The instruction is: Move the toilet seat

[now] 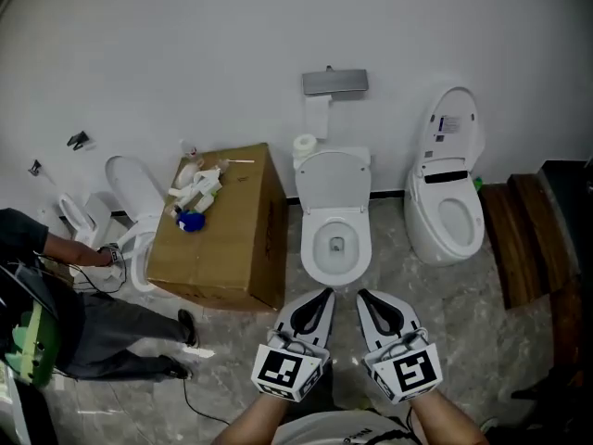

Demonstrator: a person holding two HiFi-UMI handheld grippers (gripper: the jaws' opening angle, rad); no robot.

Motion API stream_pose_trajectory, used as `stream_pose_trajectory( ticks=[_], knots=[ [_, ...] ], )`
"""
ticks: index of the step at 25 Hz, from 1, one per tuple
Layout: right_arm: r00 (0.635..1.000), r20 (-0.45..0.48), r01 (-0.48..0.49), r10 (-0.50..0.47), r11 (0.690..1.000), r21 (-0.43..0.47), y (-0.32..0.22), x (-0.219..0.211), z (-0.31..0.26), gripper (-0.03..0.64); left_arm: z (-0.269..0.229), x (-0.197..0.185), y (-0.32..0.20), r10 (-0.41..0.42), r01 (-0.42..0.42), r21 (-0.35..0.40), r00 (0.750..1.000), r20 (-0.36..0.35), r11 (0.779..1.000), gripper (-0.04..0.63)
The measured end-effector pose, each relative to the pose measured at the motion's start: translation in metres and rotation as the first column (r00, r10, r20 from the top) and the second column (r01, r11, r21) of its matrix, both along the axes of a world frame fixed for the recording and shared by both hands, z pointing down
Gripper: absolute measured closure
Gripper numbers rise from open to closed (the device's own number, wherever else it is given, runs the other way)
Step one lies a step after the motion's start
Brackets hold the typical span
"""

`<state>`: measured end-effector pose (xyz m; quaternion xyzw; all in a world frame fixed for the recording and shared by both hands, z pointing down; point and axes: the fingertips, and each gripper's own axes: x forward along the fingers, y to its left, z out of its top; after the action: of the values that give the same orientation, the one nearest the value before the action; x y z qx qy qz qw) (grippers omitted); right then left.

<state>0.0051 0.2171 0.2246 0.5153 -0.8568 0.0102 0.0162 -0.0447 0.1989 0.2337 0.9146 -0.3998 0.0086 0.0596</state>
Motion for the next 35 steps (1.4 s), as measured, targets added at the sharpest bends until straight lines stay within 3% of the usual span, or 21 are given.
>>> stream_pose_trajectory(
  ticks=[3,7,11,21,25,31,35],
  knots=[
    [0.999,0.021,-0.042,0.043,0.999,-0.017,-0.054,-0.011,0.015,0.6,0.014,-0.01,-0.053,0.023,-0.023,0.007,1.0,-0.003,1.0,0.588],
    [0.995,-0.022,-0.096,0.095,0.994,-0.056,-0.112,-0.026,0.044,0.6,0.032,-0.026,-0.115,0.062,-0.062,0.001,0.998,-0.006,0.998,0.587],
    [0.987,-0.009,-0.163,0.162,0.983,-0.083,-0.157,-0.031,0.072,0.598,0.064,-0.038,-0.166,0.089,-0.088,-0.04,0.996,0.004,0.995,0.586],
    [0.972,0.048,-0.211,0.228,0.95,-0.231,-0.211,-0.033,0.193,0.598,0.164,-0.036,-0.227,0.107,-0.109,-0.129,0.994,-0.016,0.986,0.587],
    [0.954,0.104,-0.234,0.28,0.917,-0.323,-0.228,-0.02,0.264,0.597,0.219,-0.027,-0.243,0.107,-0.106,-0.164,0.994,-0.004,0.981,0.588],
    [0.929,0.117,-0.273,0.352,0.862,-0.427,-0.246,-0.007,0.374,0.597,0.326,-0.014,-0.268,0.085,-0.079,-0.257,0.996,0.013,0.963,0.587],
    [0.886,0.172,-0.289,0.43,0.803,-0.521,-0.247,0.001,0.458,0.597,0.392,-0.004,-0.276,0.085,-0.073,-0.286,0.996,0.028,0.955,0.588]
  ],
)
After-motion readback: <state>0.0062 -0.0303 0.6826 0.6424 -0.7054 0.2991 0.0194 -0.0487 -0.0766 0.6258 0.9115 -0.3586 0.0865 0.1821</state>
